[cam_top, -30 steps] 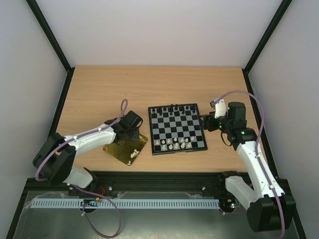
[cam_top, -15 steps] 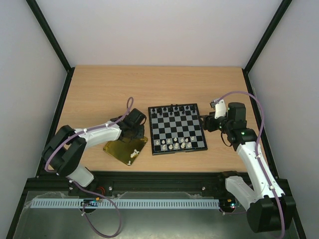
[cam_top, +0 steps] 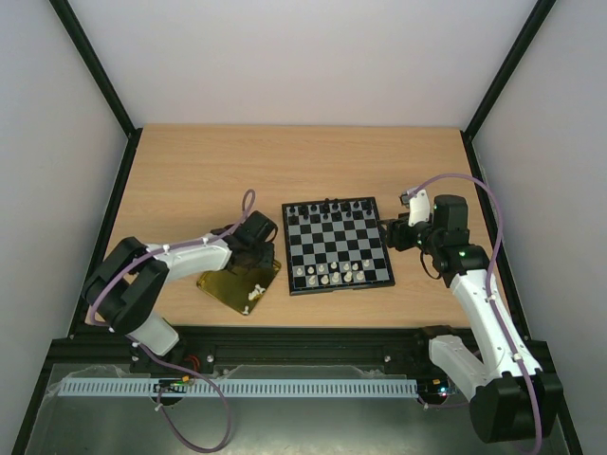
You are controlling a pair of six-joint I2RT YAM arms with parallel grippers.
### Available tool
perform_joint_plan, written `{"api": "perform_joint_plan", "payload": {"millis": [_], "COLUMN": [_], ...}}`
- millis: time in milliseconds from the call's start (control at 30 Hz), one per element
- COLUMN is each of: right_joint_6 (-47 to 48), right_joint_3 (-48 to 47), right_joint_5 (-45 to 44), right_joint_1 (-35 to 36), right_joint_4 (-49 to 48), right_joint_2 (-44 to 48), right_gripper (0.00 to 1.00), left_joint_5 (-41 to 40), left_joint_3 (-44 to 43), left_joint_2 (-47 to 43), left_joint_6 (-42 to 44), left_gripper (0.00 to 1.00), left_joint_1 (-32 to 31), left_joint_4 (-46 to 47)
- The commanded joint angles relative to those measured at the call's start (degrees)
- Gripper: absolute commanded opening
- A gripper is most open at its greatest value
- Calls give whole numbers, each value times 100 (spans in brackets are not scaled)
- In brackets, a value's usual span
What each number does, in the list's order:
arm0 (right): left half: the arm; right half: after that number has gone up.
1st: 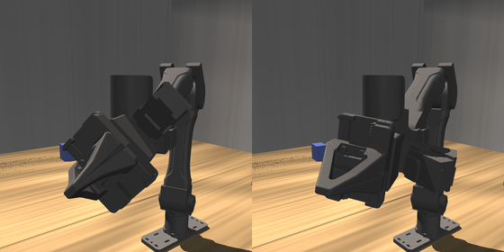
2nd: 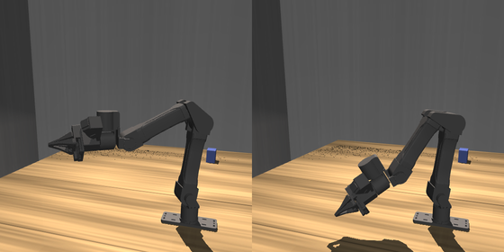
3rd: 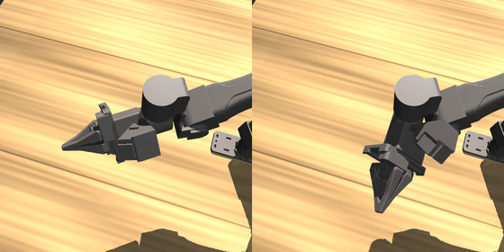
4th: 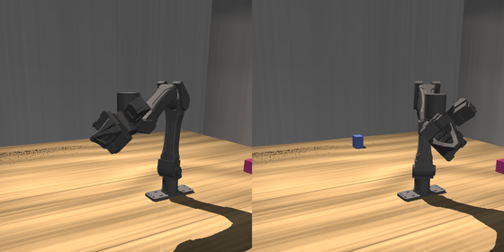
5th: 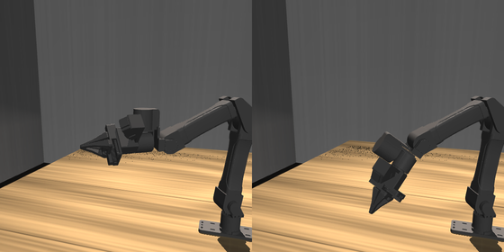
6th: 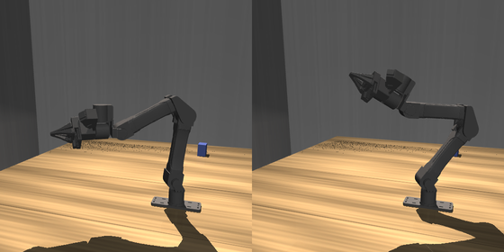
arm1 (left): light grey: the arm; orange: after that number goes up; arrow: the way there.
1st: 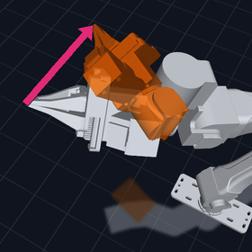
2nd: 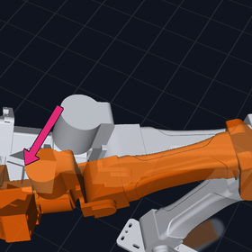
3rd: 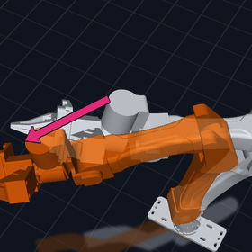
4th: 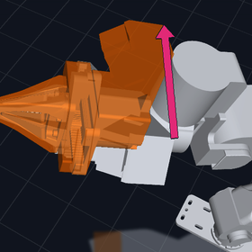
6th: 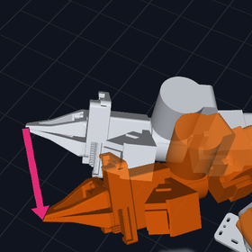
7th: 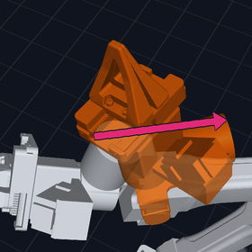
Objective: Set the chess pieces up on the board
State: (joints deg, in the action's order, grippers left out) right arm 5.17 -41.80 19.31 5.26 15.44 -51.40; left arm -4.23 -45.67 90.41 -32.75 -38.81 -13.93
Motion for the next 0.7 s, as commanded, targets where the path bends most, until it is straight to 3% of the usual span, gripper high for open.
{"api": "perform_joint_plan", "payload": {"millis": [0,667], "right_joint_6": [54,60], "right_joint_3": [77,93], "right_joint_5": [109,163], "right_joint_1": [-25,-25], "right_joint_4": [67,73], "right_joint_2": [60,42], "right_gripper": [67,68], "left_joint_5": [66,352], "left_joint_3": [196,461], "left_joint_2": [-127,-248], "left_joint_6": [42,6], "left_gripper": [26,17], "left_joint_1": [39,-58], "left_joint_4": [75,-44]}}
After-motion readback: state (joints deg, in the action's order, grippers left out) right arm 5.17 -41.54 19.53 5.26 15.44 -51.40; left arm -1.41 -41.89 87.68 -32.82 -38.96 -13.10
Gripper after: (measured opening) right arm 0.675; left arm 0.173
